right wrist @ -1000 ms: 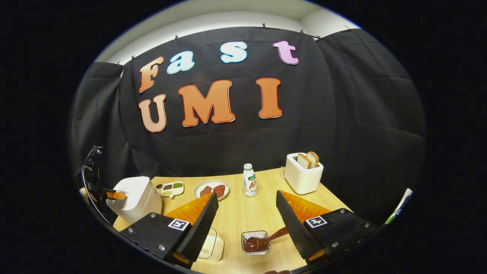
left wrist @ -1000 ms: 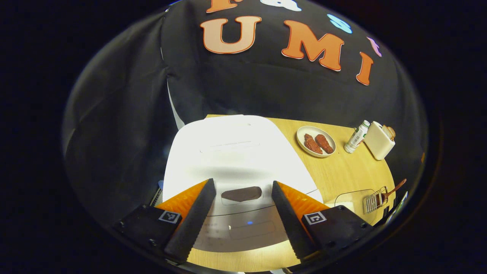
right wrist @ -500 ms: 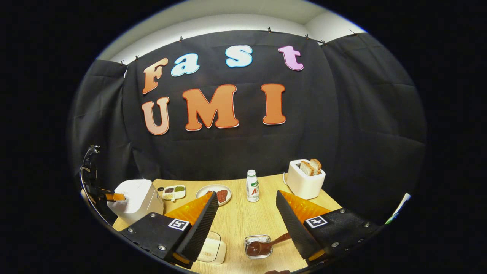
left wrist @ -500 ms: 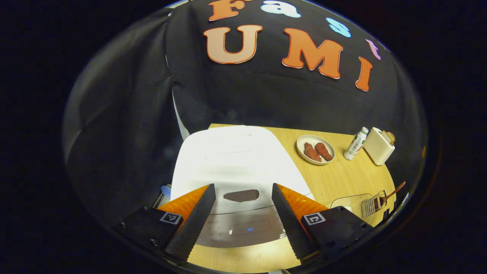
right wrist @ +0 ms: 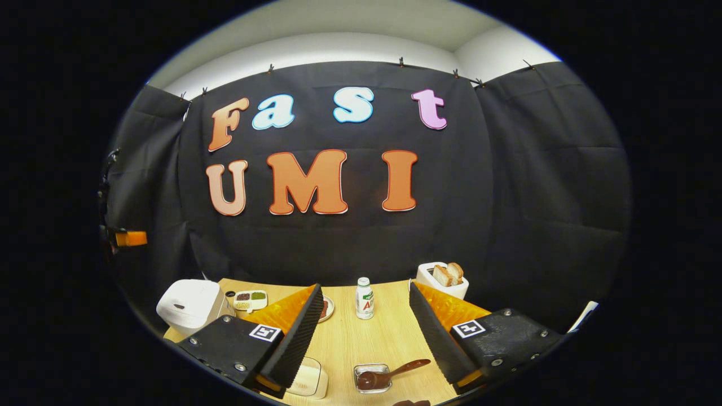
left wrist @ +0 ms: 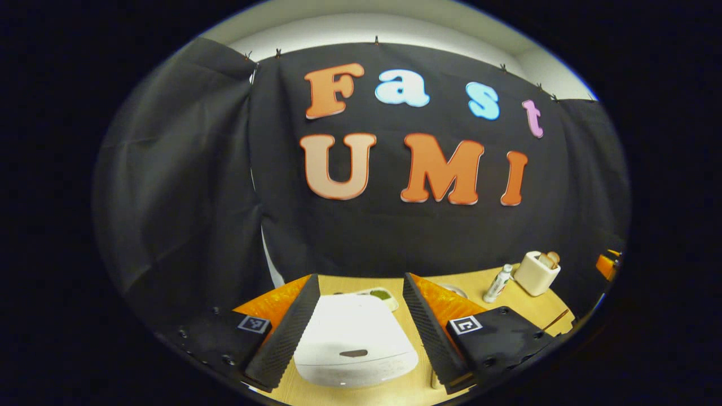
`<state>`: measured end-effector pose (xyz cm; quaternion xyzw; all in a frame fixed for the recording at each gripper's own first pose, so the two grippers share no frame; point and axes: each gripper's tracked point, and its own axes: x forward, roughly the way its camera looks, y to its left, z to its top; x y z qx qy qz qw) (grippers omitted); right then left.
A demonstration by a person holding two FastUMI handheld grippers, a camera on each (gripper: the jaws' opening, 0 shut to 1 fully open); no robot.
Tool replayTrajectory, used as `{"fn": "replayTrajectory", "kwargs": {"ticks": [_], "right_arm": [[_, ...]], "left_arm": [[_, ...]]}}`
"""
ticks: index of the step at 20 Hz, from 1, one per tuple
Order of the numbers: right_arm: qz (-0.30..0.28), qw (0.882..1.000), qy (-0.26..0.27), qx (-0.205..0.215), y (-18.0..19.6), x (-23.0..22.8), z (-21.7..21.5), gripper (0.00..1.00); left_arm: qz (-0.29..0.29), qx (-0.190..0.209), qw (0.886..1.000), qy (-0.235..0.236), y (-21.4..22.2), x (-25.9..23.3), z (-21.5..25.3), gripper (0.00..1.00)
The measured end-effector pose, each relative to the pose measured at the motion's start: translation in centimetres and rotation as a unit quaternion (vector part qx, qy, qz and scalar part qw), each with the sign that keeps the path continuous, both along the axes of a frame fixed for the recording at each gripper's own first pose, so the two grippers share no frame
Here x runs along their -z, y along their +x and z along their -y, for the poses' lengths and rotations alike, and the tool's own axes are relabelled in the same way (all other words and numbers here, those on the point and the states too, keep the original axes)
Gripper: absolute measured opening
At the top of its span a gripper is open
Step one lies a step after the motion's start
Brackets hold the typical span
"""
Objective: Close the left gripper, press the button to open the rice cooker; take a wooden spoon from the chopstick holder with the right hand, scoop a spoonful of rice and pour it into the rice cooker, then put the wooden spoon back into the chopstick holder.
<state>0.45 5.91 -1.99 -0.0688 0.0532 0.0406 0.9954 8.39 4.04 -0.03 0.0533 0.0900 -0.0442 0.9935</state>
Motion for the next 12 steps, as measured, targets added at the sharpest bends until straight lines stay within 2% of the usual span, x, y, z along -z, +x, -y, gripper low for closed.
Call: {"fn": "replayTrajectory", "kwargs": {"ticks": [3, 5, 9, 10, 11, 12], "right_arm": [[0.021, 1.000, -0.001, -0.001, -0.5, -2.1, -0.4, 0.95], [0.031, 0.999, -0.010, -0.001, -0.8, -3.4, -0.5, 0.95], [0.050, 0.999, -0.016, -0.006, -1.1, -5.0, -1.1, 0.95], [0.052, 0.999, -0.014, -0.007, -1.0, -5.2, -1.3, 1.00], [0.050, 0.999, -0.012, -0.009, -0.9, -5.1, -1.4, 0.95], [0.047, 0.999, -0.010, -0.010, -0.8, -4.9, -1.7, 0.95]], "left_arm": [[0.059, -0.002, 0.998, -0.016, -2.0, -5.0, -0.4, 1.00], [0.079, -0.001, 0.997, -0.026, -3.2, -6.9, -0.6, 1.00], [0.102, -0.026, 0.994, -0.018, -4.7, -8.1, -2.8, 0.99], [0.104, -0.028, 0.994, -0.020, -4.9, -8.1, -3.1, 0.99], [0.105, -0.029, 0.994, -0.021, -4.9, -8.2, -3.6, 0.99], [0.106, -0.033, 0.994, -0.020, -4.9, -7.9, -3.8, 1.00]]}}
